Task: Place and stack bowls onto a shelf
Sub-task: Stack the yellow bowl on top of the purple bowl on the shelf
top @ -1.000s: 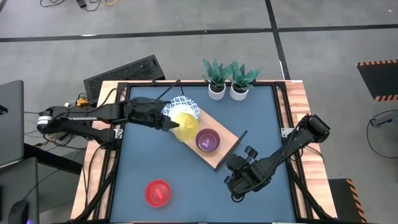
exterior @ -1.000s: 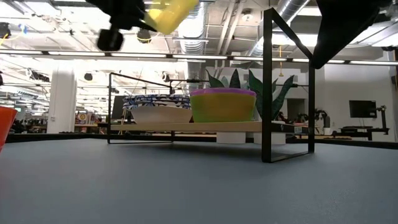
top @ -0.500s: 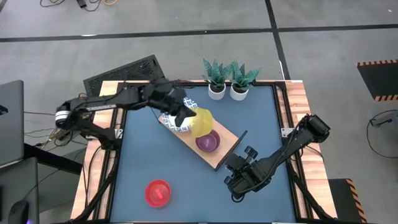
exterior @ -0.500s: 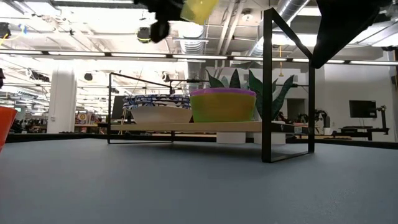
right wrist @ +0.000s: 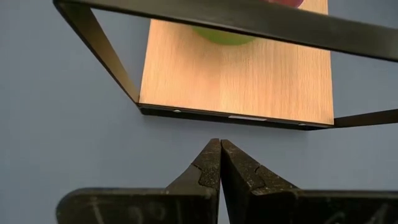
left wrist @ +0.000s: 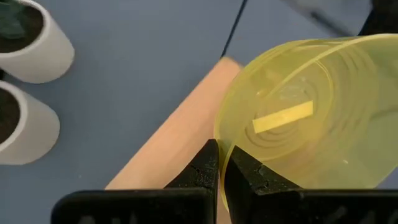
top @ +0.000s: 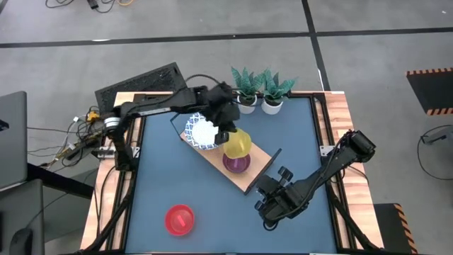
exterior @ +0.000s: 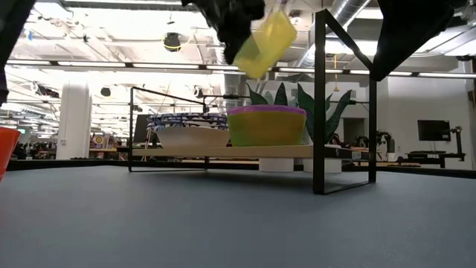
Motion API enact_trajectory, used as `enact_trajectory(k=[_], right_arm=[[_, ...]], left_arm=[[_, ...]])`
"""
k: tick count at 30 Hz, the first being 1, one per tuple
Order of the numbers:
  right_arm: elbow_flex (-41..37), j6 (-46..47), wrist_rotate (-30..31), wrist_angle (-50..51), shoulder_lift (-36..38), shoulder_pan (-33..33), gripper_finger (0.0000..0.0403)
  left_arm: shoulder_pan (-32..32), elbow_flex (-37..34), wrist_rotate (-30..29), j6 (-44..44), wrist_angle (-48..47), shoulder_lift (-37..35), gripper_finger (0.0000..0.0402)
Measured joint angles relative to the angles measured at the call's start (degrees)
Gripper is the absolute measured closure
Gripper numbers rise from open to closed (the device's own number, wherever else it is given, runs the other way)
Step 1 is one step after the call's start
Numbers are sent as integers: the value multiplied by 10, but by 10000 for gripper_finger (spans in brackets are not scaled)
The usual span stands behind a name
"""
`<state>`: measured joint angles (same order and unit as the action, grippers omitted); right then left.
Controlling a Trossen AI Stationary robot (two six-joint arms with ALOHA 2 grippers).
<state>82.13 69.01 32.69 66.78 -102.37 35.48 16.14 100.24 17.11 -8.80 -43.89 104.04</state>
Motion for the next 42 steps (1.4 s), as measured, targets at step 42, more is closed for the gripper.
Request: enact_trajectory(k=[42], right_arm=[[0,0,0,0,0,-12,372]], left_arm=[[-80,34,-175,-286,-52,77,367]])
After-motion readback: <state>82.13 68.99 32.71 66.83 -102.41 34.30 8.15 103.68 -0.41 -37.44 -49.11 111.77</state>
